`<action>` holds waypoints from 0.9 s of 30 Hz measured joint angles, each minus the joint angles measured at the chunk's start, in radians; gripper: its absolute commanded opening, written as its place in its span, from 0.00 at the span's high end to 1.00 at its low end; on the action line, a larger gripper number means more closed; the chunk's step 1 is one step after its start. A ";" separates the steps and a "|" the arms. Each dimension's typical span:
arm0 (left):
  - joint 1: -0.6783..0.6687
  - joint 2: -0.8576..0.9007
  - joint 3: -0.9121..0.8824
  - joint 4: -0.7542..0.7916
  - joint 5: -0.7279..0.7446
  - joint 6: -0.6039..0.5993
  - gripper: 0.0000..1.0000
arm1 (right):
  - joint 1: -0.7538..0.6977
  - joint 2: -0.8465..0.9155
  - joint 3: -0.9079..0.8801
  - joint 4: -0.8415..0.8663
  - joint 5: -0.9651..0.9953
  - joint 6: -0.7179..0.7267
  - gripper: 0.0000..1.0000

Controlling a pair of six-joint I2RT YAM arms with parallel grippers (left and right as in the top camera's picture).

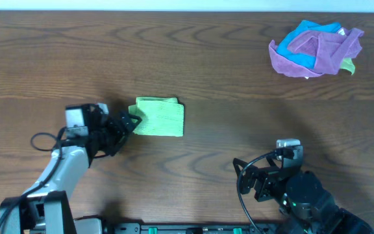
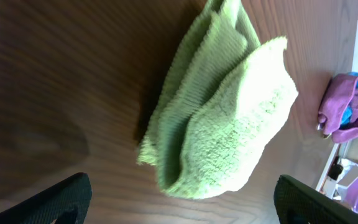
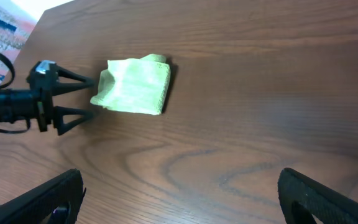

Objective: Fold the cloth
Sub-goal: 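Retract the right gripper and grasp the folded cloth with the left gripper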

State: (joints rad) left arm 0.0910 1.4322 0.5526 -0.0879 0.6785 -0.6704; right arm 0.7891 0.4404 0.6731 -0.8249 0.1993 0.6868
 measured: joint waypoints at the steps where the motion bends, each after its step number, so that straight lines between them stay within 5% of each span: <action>1: -0.024 0.009 -0.003 0.020 -0.011 -0.020 0.05 | 0.000 0.000 0.000 -0.001 0.000 0.003 0.01; 18: -0.129 0.172 0.021 0.284 -0.031 -0.215 0.01 | 0.000 0.000 -0.001 0.000 0.000 0.018 0.01; 19: -0.137 0.180 0.024 0.300 -0.029 -0.218 0.07 | 0.000 0.000 -0.001 0.000 0.000 0.018 0.01; 22: -0.158 0.218 0.031 0.342 -0.035 -0.236 0.48 | 0.000 0.000 -0.001 0.000 0.000 0.018 0.01; 27: -0.172 0.287 0.025 0.396 -0.066 -0.248 0.94 | 0.000 0.000 -0.001 0.000 -0.001 0.018 0.01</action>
State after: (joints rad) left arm -0.0811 1.7195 0.5774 0.3080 0.6125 -0.9188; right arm 0.7891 0.4400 0.6720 -0.8246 0.1982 0.7052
